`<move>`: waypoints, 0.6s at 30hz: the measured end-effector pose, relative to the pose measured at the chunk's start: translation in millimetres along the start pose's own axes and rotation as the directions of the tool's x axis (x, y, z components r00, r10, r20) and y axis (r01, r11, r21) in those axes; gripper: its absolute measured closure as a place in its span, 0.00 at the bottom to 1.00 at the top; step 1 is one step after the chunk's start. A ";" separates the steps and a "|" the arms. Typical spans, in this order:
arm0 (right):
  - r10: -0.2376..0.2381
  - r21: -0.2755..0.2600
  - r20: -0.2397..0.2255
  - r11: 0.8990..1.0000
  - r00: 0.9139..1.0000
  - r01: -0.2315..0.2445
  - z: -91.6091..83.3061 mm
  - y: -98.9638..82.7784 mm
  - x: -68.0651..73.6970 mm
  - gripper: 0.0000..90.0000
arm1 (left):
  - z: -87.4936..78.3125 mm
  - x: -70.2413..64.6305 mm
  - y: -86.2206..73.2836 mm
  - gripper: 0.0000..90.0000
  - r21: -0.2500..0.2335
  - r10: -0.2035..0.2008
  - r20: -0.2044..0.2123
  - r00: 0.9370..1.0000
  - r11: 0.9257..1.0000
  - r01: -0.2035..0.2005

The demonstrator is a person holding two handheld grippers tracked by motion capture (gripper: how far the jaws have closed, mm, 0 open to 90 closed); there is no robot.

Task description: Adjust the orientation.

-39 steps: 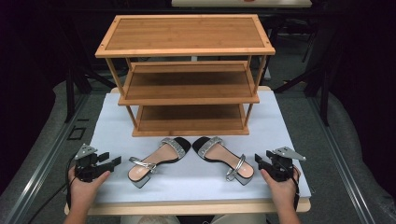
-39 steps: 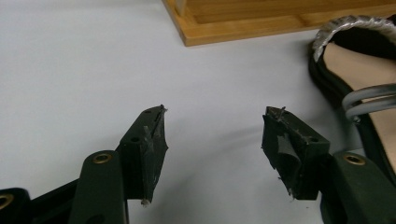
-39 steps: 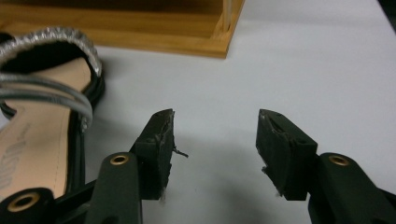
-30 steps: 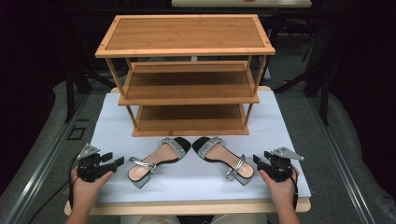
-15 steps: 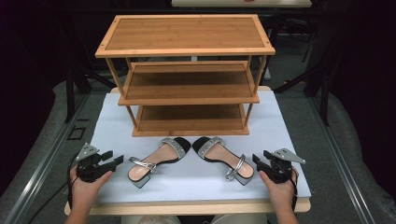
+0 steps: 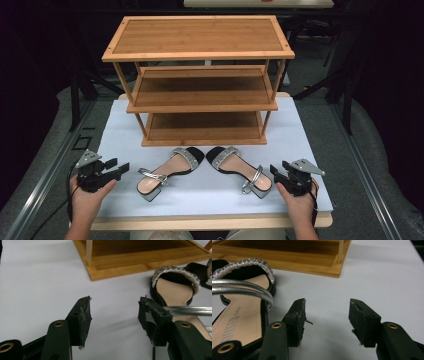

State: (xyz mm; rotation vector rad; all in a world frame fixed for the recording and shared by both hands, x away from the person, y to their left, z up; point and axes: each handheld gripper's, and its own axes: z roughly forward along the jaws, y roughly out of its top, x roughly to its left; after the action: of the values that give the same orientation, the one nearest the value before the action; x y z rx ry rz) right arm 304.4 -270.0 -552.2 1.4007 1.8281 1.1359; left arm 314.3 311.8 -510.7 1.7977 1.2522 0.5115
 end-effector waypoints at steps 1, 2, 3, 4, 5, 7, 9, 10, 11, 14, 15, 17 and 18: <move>-0.008 0.003 0.010 1.000 1.000 0.008 -1.4 0.8 0.5 0.51 | -0.9 -2.0 1.5 0.48 -0.008 -0.003 0.006 1.000 1.000 0.003; 0.003 -0.010 -0.001 1.000 1.000 -0.003 -0.9 1.1 0.8 0.52 | -1.4 -3.4 3.4 0.48 -0.012 -0.001 0.018 1.000 1.000 0.002; 0.016 -0.004 -0.017 1.000 1.000 -0.016 -1.2 1.7 0.7 0.52 | -2.1 -4.5 5.1 0.49 -0.009 -0.006 0.029 1.000 1.000 0.006; 0.020 0.007 -0.019 1.000 1.000 -0.019 -2.3 2.1 0.6 0.52 | -2.4 -5.9 8.1 0.51 -0.012 -0.010 0.055 0.998 1.000 0.011; 0.026 0.000 -0.015 1.000 1.000 -0.026 -3.2 2.1 0.5 0.52 | -2.1 -7.6 10.9 0.52 -0.013 -0.011 0.073 0.997 1.000 0.012; 0.033 -0.014 -0.014 0.999 0.999 -0.033 -5.1 2.4 -0.2 0.53 | -2.4 -11.7 16.9 0.52 -0.004 0.014 0.076 0.997 1.000 -0.014; 0.044 -0.023 -0.019 0.999 0.999 -0.045 -4.8 2.1 -1.2 0.53 | -2.3 -13.4 19.9 0.52 0.007 0.027 0.077 0.997 1.000 -0.027; 0.045 -0.022 -0.021 0.999 0.999 -0.045 -4.6 1.8 -1.8 0.53 | -2.6 -16.0 25.2 0.52 0.013 0.043 0.077 0.996 0.999 -0.044; 0.042 -0.010 -0.022 0.999 0.999 -0.042 -4.6 1.6 -2.5 0.53 | -2.9 -16.7 27.2 0.52 0.014 0.045 0.078 0.996 0.999 -0.046; 0.045 -0.002 -0.023 0.999 0.999 -0.045 -3.6 0.7 -3.4 0.53 | -4.0 -19.9 36.3 0.54 0.014 0.064 0.076 0.995 0.998 -0.066; 0.047 -0.004 -0.023 0.999 0.999 -0.047 -3.5 0.7 -3.5 0.53 | -4.5 -21.3 39.6 0.54 0.018 0.078 0.075 0.994 0.997 -0.079; 0.053 -0.008 -0.027 0.999 0.998 -0.053 -3.4 0.7 -3.5 0.53 | -4.5 -25.2 46.4 0.54 0.031 0.091 0.088 0.992 0.995 -0.094; 0.053 -0.008 -0.027 0.999 0.998 -0.053 -3.4 0.7 -3.5 0.53 | -4.5 -25.2 46.4 0.54 0.031 0.091 0.088 0.992 0.995 -0.094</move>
State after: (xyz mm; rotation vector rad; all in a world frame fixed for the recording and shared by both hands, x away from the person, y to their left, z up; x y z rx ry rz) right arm 302.9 -274.2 -550.1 1.4429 1.8125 1.1932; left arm 326.0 285.2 -466.4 1.8933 1.1293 0.4605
